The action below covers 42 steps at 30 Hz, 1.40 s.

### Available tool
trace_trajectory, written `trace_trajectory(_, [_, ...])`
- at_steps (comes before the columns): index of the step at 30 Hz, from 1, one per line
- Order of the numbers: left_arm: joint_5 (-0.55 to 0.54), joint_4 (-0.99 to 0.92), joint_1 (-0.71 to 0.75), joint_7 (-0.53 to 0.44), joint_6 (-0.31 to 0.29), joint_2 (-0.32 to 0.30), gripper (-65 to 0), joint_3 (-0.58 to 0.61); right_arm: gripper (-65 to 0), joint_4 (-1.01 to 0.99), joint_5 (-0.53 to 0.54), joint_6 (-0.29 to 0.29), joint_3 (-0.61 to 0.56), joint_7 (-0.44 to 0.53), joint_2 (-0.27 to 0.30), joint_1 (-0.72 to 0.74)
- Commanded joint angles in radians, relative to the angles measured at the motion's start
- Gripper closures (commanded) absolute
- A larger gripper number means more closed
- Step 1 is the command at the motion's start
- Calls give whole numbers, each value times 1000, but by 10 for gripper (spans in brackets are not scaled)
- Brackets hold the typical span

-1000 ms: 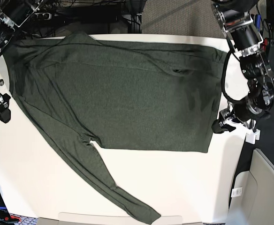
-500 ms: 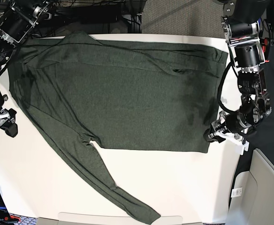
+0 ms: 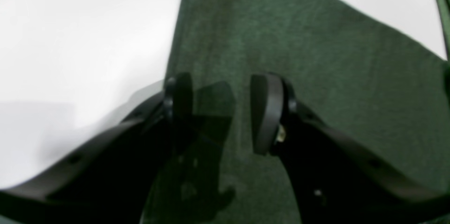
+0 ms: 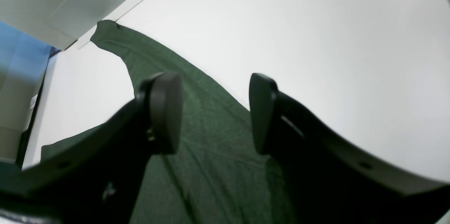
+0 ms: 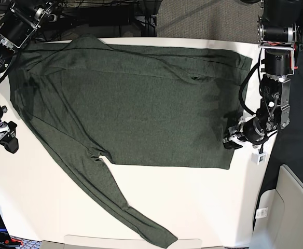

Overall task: Fold the T-shirt properly
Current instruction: 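Release the shirt and swing both grippers out to its side edges, then lower both grippers onto the shirt's side edges and pinch the fabric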

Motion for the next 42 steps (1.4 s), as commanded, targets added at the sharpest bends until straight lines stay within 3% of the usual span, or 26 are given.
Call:
trace_trajectory(1, [-10, 10, -37, -38, -7, -24, -269, 6, -315, 17, 21, 11, 3, 19, 24, 22])
trace_trajectory(10, [-10, -93, -38, -141, -7, -35, -269, 16, -315, 17, 22, 11, 1, 18, 15, 17])
trace_trajectory(28, [-10, 2, 0, -52, -7, 10, -261, 16, -315, 17, 17, 11, -11, 22, -15, 23])
trace_trajectory(36, [-10, -4, 5, -52, -7, 8, -28, 16, -315, 15, 17, 11, -11, 22, -28, 23])
trace_trajectory(42, [-10, -1, 5, -53, -7, 2, -7, 10, -315, 15, 17, 11, -11, 22, -28, 23])
